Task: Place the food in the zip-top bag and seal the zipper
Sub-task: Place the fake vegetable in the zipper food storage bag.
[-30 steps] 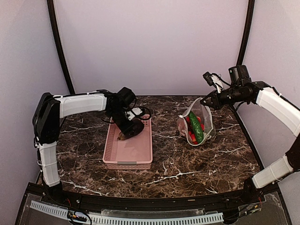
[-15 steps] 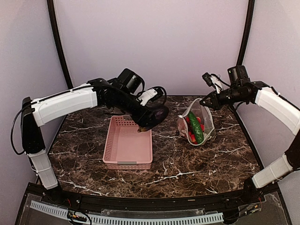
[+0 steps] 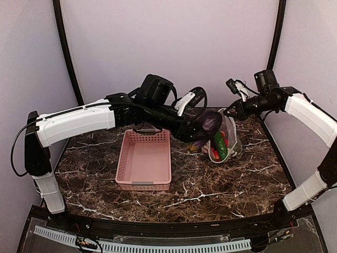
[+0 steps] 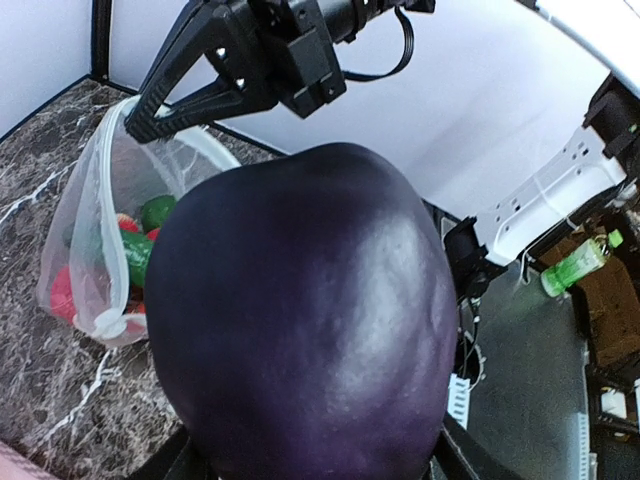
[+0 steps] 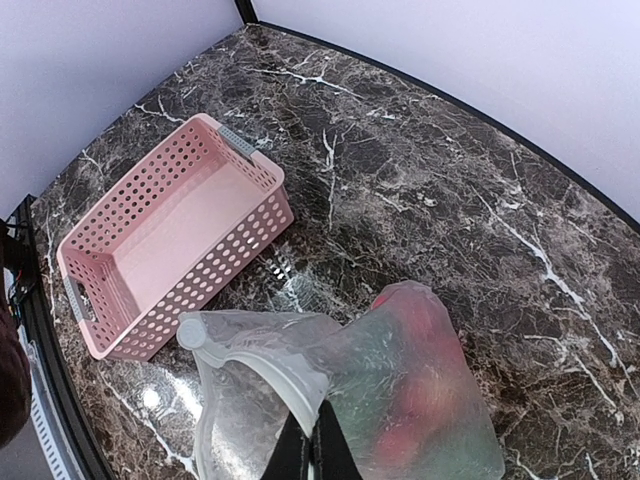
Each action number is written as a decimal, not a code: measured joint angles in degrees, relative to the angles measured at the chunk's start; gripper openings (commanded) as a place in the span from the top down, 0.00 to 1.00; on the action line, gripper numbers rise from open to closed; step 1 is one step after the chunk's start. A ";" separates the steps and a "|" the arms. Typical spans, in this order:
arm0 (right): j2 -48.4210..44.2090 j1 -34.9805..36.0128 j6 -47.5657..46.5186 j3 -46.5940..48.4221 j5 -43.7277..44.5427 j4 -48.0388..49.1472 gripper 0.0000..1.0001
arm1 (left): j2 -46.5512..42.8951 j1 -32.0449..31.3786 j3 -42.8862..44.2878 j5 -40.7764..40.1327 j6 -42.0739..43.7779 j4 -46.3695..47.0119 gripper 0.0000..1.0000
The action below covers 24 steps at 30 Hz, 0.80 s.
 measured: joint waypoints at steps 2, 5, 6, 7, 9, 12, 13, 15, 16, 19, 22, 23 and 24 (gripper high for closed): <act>0.35 0.00 0.17 0.92 -0.20 -0.96 1.00 | 1.55 -0.26 1.99 0.61 -2.36 1.60 0.51; 0.90 0.00 0.24 2.34 -0.55 -2.16 1.00 | 5.60 -0.42 6.78 1.03 -6.75 3.80 0.53; 0.92 0.00 0.24 2.54 -0.55 -2.38 1.00 | 6.78 -0.42 8.13 1.20 -7.89 4.13 0.53; 0.92 0.00 0.26 2.60 -0.55 -2.45 1.00 | 8.22 -0.42 9.73 1.40 -9.31 4.39 0.55; 0.92 0.00 0.33 2.62 -0.57 -2.56 1.00 | 10.95 -0.42 12.35 1.51 -12.24 5.11 0.58; 0.92 0.00 0.42 2.62 -0.74 -2.82 1.00 | 13.55 -0.37 13.64 1.31 -16.17 5.42 0.60; 0.92 0.00 0.42 2.62 -0.76 -2.82 1.00 | 14.16 -0.37 13.64 1.20 -17.27 5.40 0.60; 0.92 0.00 0.44 2.62 -0.74 -2.82 1.00 | 15.26 -0.42 13.64 0.81 -19.19 5.31 0.60; 0.92 0.00 0.46 2.62 -0.74 -2.82 1.00 | 15.74 -0.44 13.64 0.55 -19.98 5.27 0.60; 0.92 0.00 1.07 2.62 -0.72 -2.82 1.00 | 16.55 -0.55 13.64 -0.11 -21.64 4.85 0.60; 0.92 0.00 1.51 2.62 -0.74 -2.82 1.00 | 16.61 -0.63 13.64 -0.87 -22.73 4.63 0.61; 0.92 0.00 1.64 2.62 -0.76 -2.82 1.00 | 16.61 -0.63 13.64 -1.20 -22.93 4.59 0.61; 0.90 0.00 1.70 2.62 -0.90 -2.82 1.00 | 16.63 -0.63 13.64 -1.53 -22.99 4.39 0.62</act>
